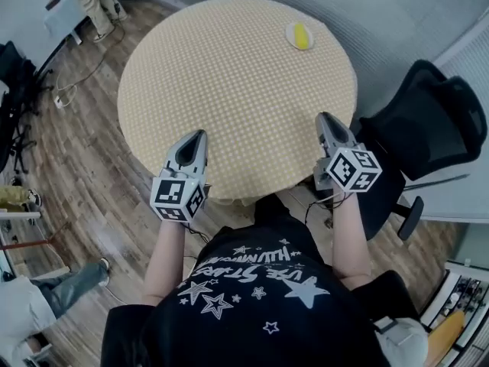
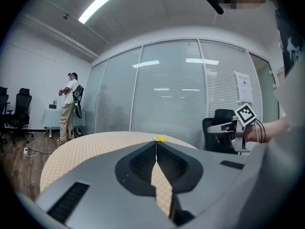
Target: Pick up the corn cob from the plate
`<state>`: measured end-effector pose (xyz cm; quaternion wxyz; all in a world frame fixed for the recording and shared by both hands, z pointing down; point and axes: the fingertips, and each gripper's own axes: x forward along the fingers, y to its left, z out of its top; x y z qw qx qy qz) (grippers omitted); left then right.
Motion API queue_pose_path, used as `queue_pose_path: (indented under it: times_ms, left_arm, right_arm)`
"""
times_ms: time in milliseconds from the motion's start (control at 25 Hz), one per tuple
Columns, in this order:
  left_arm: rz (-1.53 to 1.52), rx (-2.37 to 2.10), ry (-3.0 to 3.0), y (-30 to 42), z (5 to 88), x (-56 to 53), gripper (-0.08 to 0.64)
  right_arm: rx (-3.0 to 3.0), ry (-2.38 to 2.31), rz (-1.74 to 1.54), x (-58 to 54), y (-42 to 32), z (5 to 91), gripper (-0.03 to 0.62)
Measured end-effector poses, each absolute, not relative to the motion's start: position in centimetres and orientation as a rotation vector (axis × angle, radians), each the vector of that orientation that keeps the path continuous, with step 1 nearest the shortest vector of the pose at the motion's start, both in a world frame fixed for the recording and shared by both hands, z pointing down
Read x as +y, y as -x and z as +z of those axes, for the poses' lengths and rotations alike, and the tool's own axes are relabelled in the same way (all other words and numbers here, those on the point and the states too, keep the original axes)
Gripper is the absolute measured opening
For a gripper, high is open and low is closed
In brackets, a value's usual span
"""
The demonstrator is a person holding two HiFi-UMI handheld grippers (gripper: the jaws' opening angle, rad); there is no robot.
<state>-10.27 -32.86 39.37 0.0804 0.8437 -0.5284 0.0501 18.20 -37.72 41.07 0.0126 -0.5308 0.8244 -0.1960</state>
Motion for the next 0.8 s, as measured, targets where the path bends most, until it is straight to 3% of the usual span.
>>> queue_pose_path:
  times_ms: [800]
  left_arm:
    - [0.275,-1.674,-2.435,2.0,39.5,-52.1,0.009]
  right_arm:
    - [2.8,1.594,-0.849,-64.1,-23.2,46.2,0.058]
